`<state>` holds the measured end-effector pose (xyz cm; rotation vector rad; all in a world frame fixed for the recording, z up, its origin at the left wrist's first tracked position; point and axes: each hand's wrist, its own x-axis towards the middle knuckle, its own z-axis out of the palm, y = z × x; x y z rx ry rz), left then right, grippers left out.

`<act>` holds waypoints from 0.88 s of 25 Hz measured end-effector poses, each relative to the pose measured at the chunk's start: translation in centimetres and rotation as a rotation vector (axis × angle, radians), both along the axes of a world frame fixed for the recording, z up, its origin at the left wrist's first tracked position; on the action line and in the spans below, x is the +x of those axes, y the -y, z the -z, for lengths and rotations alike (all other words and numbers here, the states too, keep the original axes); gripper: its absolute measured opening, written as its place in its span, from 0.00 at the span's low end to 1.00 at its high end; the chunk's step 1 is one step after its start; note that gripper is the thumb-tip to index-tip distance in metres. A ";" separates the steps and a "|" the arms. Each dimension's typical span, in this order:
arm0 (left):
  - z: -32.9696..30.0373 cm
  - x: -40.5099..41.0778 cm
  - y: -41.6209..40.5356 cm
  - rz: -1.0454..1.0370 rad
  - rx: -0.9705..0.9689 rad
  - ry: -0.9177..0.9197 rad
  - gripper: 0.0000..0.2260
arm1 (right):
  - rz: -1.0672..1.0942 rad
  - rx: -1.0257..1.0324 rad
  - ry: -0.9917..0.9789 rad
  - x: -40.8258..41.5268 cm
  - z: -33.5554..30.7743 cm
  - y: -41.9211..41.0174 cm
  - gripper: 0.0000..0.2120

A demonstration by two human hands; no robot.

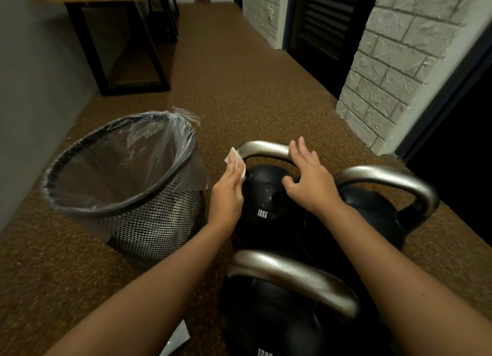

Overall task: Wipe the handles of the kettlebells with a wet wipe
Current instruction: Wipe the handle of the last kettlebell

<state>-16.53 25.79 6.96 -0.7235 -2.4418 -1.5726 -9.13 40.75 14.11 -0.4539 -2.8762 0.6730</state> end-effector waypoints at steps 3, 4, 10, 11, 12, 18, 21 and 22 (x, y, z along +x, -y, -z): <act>-0.7 0.6 -1.0 -0.047 0.045 0.016 0.21 | 0.008 -0.003 0.003 -0.1 0.1 -0.1 0.36; -1.0 0.6 -1.1 -0.028 0.009 -0.025 0.20 | 0.009 -0.003 0.000 -0.1 0.2 -0.1 0.36; 1.0 -0.9 0.6 0.055 -0.378 -0.264 0.26 | 0.006 0.000 0.001 0.0 0.1 0.0 0.36; 1.4 -1.1 0.8 0.022 -0.380 -0.218 0.26 | 0.007 -0.004 0.003 0.0 0.1 0.0 0.36; 1.7 -1.1 0.9 -0.009 -0.360 -0.165 0.25 | 0.007 -0.007 0.005 0.0 0.1 -0.1 0.36; 0.8 -0.3 -0.2 -0.044 -0.166 -0.106 0.22 | 0.008 -0.004 -0.009 -0.1 0.4 -0.1 0.36; 0.9 -0.5 -0.2 -0.013 -0.172 -0.164 0.22 | 0.010 -0.008 -0.012 -0.1 0.4 0.0 0.37; 1.1 -0.4 -0.1 -0.025 -0.143 -0.127 0.22 | 0.009 -0.009 -0.011 0.0 0.4 0.0 0.36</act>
